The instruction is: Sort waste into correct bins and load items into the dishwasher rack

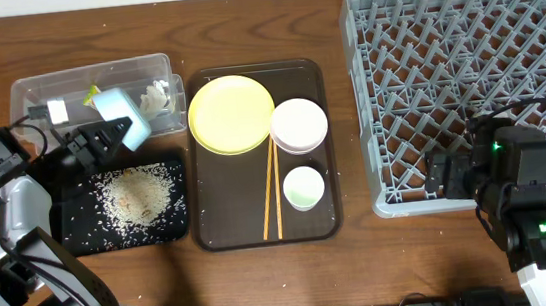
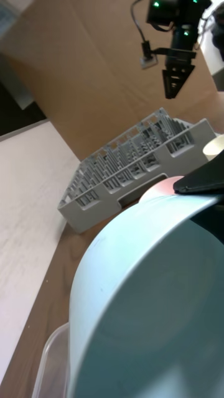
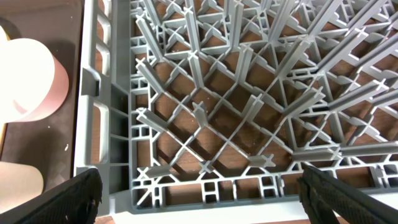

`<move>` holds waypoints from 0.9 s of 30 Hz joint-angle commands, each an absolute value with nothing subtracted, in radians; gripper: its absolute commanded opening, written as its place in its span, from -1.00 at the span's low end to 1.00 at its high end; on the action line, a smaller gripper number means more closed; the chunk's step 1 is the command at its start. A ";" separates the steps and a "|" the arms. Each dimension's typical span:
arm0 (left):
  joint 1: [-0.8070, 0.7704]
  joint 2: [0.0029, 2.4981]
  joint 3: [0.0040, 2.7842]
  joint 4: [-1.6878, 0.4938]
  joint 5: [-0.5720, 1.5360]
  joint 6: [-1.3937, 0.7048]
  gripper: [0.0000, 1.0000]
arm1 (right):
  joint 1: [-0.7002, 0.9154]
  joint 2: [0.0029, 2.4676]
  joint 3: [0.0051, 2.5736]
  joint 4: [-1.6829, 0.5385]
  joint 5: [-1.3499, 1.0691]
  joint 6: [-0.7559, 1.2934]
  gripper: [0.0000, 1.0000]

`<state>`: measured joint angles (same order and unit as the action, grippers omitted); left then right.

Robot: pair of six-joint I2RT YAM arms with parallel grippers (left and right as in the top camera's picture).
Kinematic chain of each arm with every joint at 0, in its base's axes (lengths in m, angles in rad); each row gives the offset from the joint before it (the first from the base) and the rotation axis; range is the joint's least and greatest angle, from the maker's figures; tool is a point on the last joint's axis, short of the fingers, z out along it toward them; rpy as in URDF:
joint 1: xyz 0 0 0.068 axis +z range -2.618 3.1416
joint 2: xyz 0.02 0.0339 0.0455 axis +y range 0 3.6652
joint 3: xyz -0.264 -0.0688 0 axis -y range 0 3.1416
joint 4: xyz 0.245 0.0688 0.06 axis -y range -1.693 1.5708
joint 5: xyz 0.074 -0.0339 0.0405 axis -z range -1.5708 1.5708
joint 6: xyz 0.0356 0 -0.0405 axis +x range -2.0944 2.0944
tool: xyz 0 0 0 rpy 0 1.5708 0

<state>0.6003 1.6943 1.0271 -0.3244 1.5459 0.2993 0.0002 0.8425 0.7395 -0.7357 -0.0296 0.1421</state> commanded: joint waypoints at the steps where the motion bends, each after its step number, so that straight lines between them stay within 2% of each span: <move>1: 0.601 1.687 1.032 -0.284 1.571 0.147 -0.88 | -0.006 0.840 0.759 -0.733 -0.034 0.153 0.99; 7: 0.601 1.687 1.032 -0.273 1.571 0.049 -0.88 | -0.006 0.840 0.759 -0.734 -0.034 0.153 0.99; 13: 0.601 1.687 1.032 -0.270 1.571 -0.219 -0.88 | -0.006 0.840 0.759 -0.734 -0.034 0.153 0.98; 21: 0.601 1.687 1.032 -0.267 1.571 -0.467 -0.88 | -0.006 0.840 0.759 -0.734 -0.034 0.153 0.98; 27: 0.596 1.663 1.032 -0.266 1.572 -0.430 -0.88 | -0.006 0.840 0.759 -0.735 -0.034 0.152 0.98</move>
